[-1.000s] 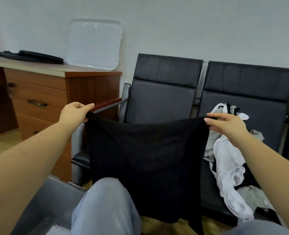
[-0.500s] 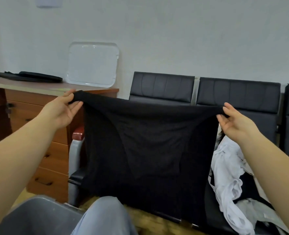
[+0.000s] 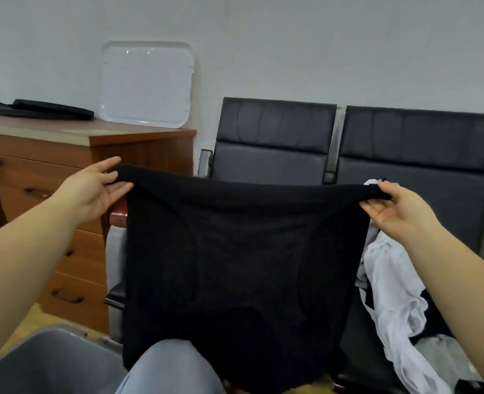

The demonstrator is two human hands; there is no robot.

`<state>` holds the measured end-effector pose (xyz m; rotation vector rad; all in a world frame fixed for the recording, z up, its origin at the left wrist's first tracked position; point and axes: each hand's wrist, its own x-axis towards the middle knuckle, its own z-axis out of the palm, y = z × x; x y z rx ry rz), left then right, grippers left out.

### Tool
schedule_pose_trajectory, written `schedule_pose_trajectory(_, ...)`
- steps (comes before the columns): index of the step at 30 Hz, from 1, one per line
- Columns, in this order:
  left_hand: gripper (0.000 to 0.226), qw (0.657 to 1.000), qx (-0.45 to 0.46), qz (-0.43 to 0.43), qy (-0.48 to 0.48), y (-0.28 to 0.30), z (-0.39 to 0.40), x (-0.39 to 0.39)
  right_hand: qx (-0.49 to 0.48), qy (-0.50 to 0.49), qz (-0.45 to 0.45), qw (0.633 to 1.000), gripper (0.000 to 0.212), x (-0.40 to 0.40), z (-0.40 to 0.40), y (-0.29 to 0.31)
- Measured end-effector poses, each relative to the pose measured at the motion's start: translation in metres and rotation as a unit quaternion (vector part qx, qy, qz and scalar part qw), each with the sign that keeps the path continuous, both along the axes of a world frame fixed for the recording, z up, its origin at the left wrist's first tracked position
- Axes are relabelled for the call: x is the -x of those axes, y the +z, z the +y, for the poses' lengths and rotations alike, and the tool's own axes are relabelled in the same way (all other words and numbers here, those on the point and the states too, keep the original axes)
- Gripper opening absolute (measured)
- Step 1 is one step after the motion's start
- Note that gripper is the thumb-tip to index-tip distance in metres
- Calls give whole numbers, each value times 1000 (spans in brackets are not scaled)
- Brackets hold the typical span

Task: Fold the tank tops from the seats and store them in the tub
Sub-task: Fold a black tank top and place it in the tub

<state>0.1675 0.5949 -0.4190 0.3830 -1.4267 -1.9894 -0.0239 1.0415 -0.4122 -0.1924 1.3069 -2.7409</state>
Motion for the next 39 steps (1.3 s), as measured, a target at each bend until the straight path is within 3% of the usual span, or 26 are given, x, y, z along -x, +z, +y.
schedule_pose_trajectory(14, 57, 995, -11, -86, 48, -74, -61, 130, -62, -11, -70, 996, 21, 126, -77, -58)
schedule_pose_trajectory(24, 61, 994, -11, -86, 70, -93, -104, 206, -79, -27, -83, 993, 21, 191, -121, -77)
schedule_pose_trajectory(34, 56, 993, -67, -88, 41, -126, -91, 181, -89, -31, -152, 984, 13, 170, -91, -117)
schedule_pose_trajectory(39, 50, 988, -70, -140, -12, -144, -80, 132, -132, -20, -185, 974, 15, 131, -65, -142)
